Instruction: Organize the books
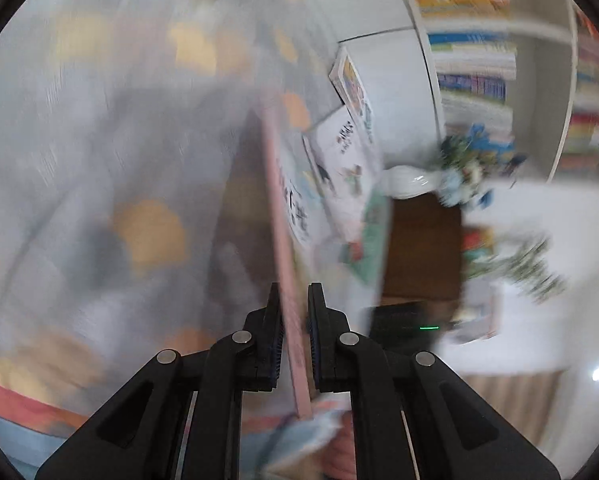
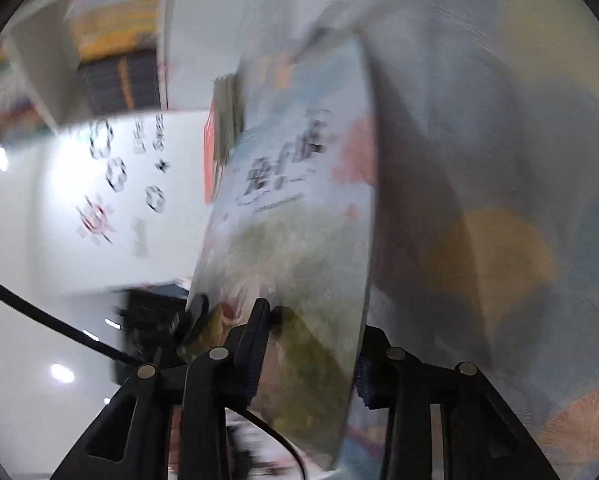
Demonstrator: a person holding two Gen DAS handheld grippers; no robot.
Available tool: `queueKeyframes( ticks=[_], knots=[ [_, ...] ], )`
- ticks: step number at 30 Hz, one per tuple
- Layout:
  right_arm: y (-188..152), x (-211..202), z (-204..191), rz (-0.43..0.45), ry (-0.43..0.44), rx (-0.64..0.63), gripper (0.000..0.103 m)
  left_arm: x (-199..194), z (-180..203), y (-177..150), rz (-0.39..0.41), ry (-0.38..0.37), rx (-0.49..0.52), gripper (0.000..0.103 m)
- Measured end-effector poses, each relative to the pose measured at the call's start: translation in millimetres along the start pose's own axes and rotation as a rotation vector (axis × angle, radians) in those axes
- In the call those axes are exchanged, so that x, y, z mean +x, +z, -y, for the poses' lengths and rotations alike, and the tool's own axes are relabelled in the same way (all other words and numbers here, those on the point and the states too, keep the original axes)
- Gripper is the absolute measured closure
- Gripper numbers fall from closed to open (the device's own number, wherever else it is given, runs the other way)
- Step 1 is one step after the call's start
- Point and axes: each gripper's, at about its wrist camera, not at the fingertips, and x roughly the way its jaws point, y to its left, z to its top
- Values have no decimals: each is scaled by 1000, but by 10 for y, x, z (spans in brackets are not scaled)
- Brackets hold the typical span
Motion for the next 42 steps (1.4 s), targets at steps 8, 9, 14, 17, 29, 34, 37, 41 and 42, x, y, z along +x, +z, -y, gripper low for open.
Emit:
queueKeyframes(
  ticks=[8, 9, 14, 17, 29, 34, 37, 41, 42],
  knots=[
    [-238, 320, -1247, 60, -327, -447, 69, -508, 257, 252, 43, 81, 270, 93],
    [-261, 360, -1326, 65, -344, -468, 69, -601, 270, 304, 63, 79, 289, 93],
    [-202, 650, -1986, 132, -382, -608, 68, -1119, 325, 775, 149, 42, 368, 92],
    [-12, 922, -2333, 152, -366, -658, 68, -1380, 293, 1185, 201, 34, 401, 92],
    [1387, 2272, -2680, 48, -314, -447, 65, -1545, -261, 2594, 318, 150, 398, 90],
    [1728, 2550, -2557, 12, -370, -369, 66, -1328, -456, 2800, 276, 203, 403, 89],
    [1834, 2603, -2535, 12, -394, -351, 66, -1294, -574, 2863, 264, 198, 378, 84],
    [1957, 2628, -2419, 18, -439, -312, 66, -1387, -789, 2886, 280, 259, 329, 84],
    [1985, 2653, -2403, 20, -447, -305, 65, -1419, -872, 2892, 282, 274, 304, 84]
  ],
)
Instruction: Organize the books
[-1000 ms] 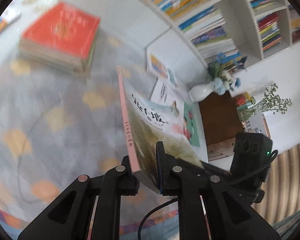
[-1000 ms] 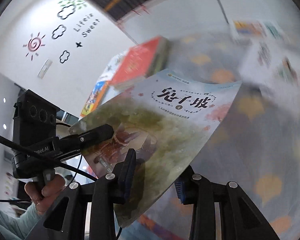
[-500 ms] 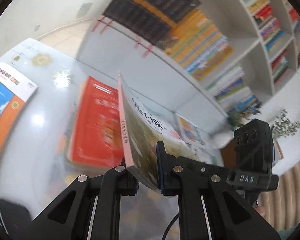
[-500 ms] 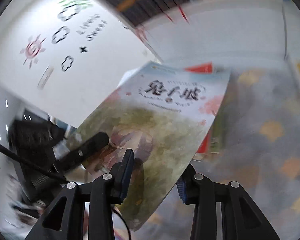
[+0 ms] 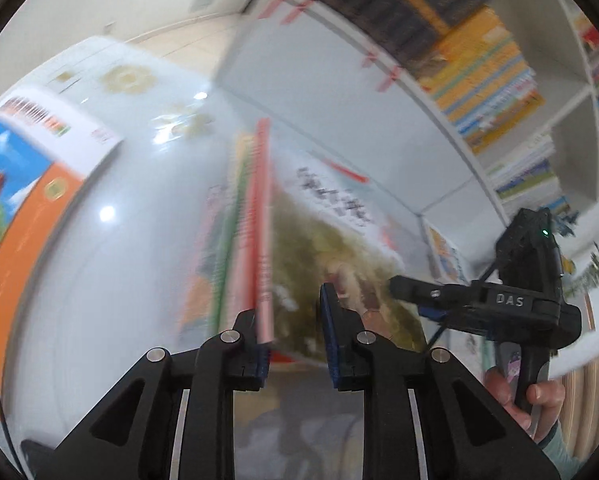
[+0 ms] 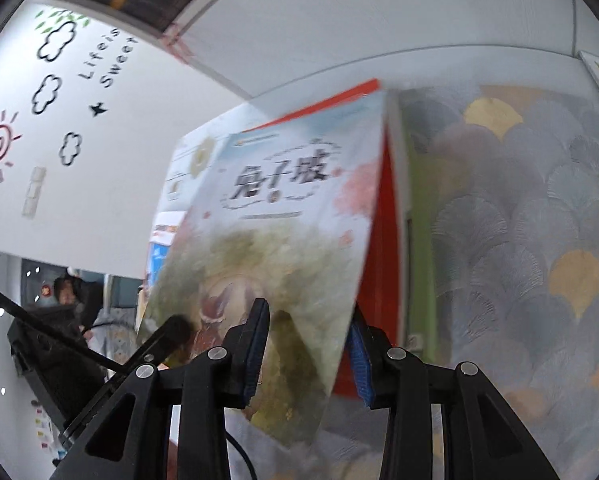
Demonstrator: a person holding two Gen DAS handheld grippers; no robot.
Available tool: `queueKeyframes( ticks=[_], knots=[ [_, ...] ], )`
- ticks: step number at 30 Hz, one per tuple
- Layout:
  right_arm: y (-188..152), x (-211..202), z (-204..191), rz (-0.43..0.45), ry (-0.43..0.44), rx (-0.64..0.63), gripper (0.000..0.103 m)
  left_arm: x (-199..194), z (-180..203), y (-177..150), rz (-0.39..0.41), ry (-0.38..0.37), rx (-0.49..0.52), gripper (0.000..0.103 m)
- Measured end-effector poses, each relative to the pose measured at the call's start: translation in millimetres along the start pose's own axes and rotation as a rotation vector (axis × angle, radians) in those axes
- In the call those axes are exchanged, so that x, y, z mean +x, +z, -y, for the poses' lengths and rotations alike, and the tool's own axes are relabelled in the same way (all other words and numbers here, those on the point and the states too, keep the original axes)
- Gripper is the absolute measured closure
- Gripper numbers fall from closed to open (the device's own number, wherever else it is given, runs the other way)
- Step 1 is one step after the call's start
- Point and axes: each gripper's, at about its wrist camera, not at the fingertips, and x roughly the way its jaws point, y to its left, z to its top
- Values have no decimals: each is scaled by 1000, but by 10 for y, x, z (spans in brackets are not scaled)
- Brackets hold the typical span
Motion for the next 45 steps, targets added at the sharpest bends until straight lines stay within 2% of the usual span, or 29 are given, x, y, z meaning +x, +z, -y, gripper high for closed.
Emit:
queueKeyframes(
  ticks=[3, 5, 8, 12, 15, 17, 18, 20, 22, 24, 27, 30, 32, 33, 35, 37, 39, 40, 42, 43, 45],
  knots=[
    [-30, 15, 23, 27, -10, -6, 65, -41, -143, -67, -7, 42, -28, 84],
    [-48, -13, 67, 66, -18, 8, 66, -75, -171, -112, -11, 33, -40, 84],
    [-34, -62, 178, 128, 2, 63, 66, -85, -114, -140, -8, 47, -36, 84],
    [-91, -195, 290, 140, 14, 115, 66, -156, 107, -143, 15, 66, 11, 84],
    [-391, -550, 554, 179, 60, 158, 65, -155, 444, -239, -2, 46, 100, 84],
    [-649, -793, 813, 214, 61, 201, 65, -62, 689, -361, -44, -27, 129, 84],
    [-779, -912, 960, 230, 50, 225, 64, 45, 869, -461, -90, -81, 144, 84],
    [-1102, -1219, 1327, 277, 6, 282, 63, 309, 1293, -701, -188, -161, 211, 83],
    [-1431, -1547, 1695, 340, -60, 349, 63, 539, 1696, -897, -252, -181, 293, 83],
    [-1681, -1819, 1997, 393, -135, 412, 61, 817, 2146, -1071, -309, -231, 372, 80],
    [-1912, -2204, 2473, 456, -250, 479, 60, 1285, 2620, -1183, -355, -229, 403, 78],
    [-1923, -2455, 2798, 484, -385, 485, 60, 1772, 2908, -1227, -372, -162, 372, 78],
    [-1875, -2559, 2959, 484, -481, 482, 60, 2034, 3021, -1276, -373, -89, 342, 78],
    [-1853, -2577, 2998, 480, -489, 491, 60, 2121, 3060, -1328, -363, -53, 327, 78],
    [-1817, -2625, 3137, 472, -446, 502, 60, 2199, 3098, -1388, -328, 34, 299, 78],
    [-1735, -2622, 3220, 453, -428, 475, 60, 2272, 3074, -1430, -318, 77, 251, 78],
    [-1637, -2532, 3258, 420, -425, 436, 60, 2286, 3051, -1425, -313, 77, 223, 76],
    [-1555, -2435, 3257, 383, -422, 411, 60, 2280, 3073, -1428, -327, 65, 232, 69],
    [-1460, -2361, 3191, 372, -426, 343, 60, 2294, 3148, -1461, -396, 21, 260, 66],
    [-1400, -2305, 3133, 336, -396, 290, 51, 2263, 3176, -1500, -414, 11, 263, 66],
    [-1377, -2271, 3058, 310, -447, 231, 48, 2137, 3144, -1589, -421, 0, 258, 66]
  ],
)
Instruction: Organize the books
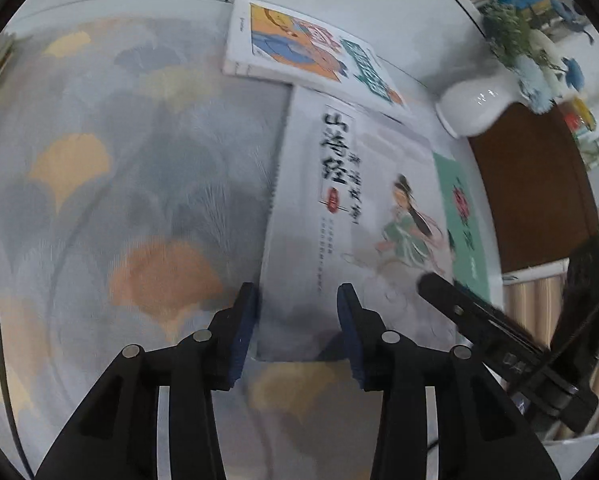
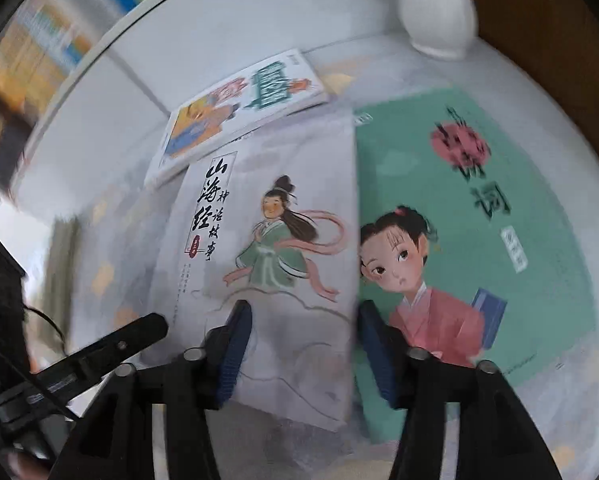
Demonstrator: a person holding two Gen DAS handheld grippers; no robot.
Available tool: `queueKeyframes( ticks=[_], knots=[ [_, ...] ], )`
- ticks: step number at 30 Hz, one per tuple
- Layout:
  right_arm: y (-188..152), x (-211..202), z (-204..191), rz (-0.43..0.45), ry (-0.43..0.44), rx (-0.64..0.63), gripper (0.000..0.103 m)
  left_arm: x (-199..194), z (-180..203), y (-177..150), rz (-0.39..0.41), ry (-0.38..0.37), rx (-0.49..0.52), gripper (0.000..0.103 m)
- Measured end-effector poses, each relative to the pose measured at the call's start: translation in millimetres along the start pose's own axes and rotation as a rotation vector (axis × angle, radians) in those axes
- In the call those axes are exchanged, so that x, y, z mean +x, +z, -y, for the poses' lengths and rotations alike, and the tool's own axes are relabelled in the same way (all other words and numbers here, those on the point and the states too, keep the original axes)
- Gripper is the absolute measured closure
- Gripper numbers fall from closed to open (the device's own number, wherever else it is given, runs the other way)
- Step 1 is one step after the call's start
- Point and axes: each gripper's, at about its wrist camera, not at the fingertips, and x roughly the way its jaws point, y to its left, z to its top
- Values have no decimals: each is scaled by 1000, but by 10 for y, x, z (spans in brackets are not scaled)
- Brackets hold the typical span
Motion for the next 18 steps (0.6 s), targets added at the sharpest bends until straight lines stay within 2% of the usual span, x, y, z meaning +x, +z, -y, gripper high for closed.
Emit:
queueKeyframes(
  ticks=[2, 6, 10, 12, 15, 18],
  knots=[
    [-83, -67, -31, -10, 11, -55, 47, -106, -2, -191, 8, -5, -2, 66],
    [-424, -275, 52, -77, 129, -76, 48, -312, -58, -752, -20, -48, -28, 66],
    [-1045, -462, 81, -166, 160, -161, 48, -423, -162, -1450, -93, -92, -89, 66],
    [-1392, -477, 217, -244, 202, -147, 48, -477, -194, -1760, -100, -120, -119, 66],
    [-1625, -605, 347, -236, 250, -134, 48, -558, -228, -2023, -91, -135, -187, 66],
    [-1730, -687, 421, -215, 207, -149, 52, -557, -268, -2099, -59, -154, -246, 66]
  ],
)
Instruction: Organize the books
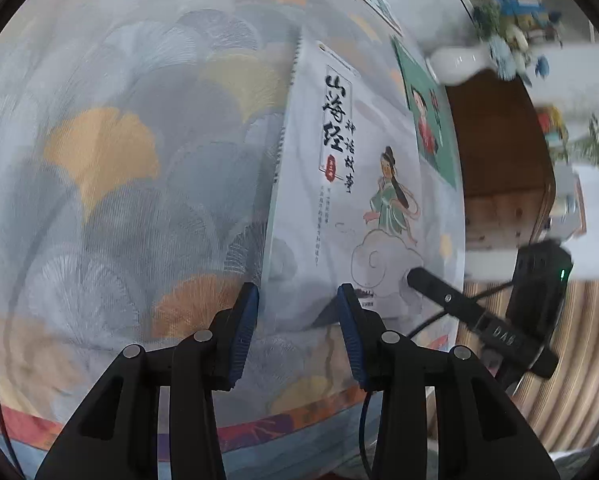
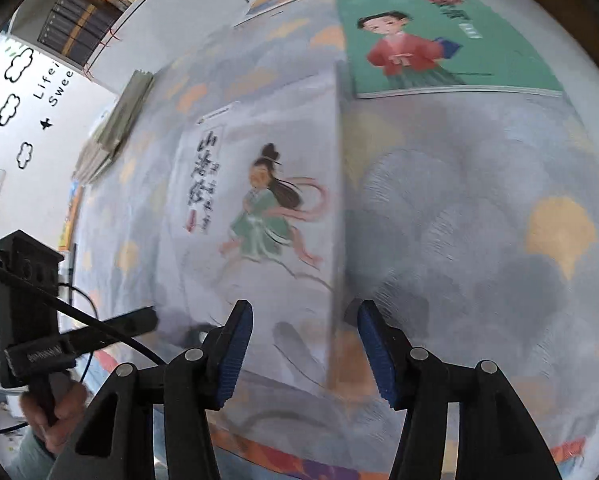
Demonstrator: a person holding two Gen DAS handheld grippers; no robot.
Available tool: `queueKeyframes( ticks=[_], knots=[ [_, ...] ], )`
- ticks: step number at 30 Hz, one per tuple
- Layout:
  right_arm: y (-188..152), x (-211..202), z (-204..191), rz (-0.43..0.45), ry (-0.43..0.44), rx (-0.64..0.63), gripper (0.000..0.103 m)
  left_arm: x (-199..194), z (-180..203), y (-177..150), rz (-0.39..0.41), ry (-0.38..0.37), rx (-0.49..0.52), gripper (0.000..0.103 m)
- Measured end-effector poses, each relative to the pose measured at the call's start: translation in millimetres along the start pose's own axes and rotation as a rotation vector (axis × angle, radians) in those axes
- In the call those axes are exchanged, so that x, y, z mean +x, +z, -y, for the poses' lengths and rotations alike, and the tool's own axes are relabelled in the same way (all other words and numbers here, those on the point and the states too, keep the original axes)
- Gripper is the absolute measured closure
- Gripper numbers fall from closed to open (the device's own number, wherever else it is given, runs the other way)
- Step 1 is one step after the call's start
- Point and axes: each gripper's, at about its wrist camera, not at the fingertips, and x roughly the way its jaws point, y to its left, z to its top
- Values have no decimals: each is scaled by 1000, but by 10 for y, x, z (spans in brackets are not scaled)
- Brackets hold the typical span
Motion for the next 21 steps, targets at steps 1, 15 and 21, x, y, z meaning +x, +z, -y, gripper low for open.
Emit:
queueKeyframes(
  ticks=[1, 15, 21],
  knots=[
    [-4, -5, 10, 12, -8, 6, 58, 16, 4, 3, 6, -6, -9, 66],
    [14, 56, 265, 50, 181, 127, 58, 205, 144, 28, 68, -25, -86, 94],
    [25, 78, 494, -4, 323, 251, 55, 126, 121, 104, 41, -293, -191, 95]
  ],
)
